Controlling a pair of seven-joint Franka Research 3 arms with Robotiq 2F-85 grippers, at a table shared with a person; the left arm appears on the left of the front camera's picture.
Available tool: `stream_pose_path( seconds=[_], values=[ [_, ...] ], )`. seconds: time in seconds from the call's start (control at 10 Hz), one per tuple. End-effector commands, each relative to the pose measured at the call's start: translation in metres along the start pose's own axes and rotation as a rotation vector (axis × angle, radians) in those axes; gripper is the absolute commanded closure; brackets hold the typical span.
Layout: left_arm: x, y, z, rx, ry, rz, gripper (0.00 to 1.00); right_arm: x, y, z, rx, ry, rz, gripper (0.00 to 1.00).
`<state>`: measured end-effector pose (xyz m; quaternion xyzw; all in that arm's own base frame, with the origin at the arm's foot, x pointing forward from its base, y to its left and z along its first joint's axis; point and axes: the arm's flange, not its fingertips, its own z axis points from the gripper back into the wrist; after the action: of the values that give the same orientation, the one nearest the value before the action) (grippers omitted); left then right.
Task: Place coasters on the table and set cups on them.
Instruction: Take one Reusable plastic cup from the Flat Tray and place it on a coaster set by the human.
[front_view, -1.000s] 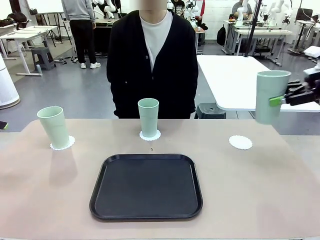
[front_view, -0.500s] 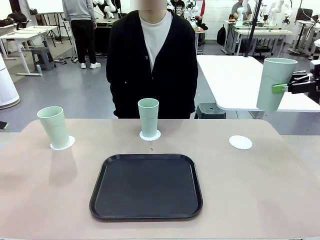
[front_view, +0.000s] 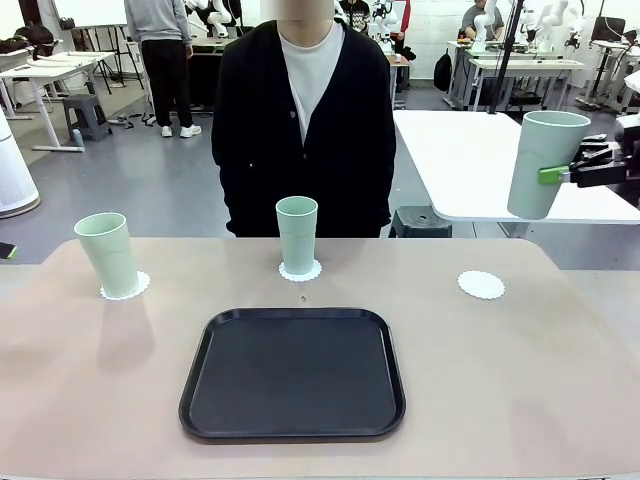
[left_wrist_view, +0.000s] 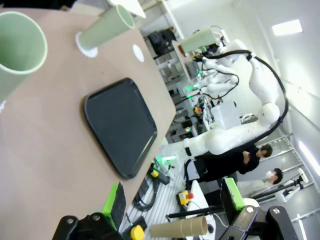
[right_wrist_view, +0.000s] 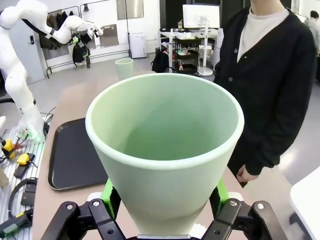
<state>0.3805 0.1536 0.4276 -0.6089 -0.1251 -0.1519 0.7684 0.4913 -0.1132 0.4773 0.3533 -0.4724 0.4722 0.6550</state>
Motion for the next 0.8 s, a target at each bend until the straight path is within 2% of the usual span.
stream_pose_path(
  seconds=[0.0, 0.5, 0.7],
  values=[
    [0.001, -0.002, 0.000, 0.000, -0.017, 0.001, 0.00, -0.029, -0.030, -0.017, 0.005, -0.008, 0.020, 0.15],
    [0.001, -0.002, 0.000, 0.000, -0.017, 0.001, 0.00, -0.081, -0.059, -0.046, 0.041, 0.016, 0.016, 0.15],
    [0.001, -0.002, 0.000, 0.000, -0.017, 0.001, 0.00, -0.097, -0.065, -0.057, 0.046, -0.012, 0.012, 0.15]
  ],
)
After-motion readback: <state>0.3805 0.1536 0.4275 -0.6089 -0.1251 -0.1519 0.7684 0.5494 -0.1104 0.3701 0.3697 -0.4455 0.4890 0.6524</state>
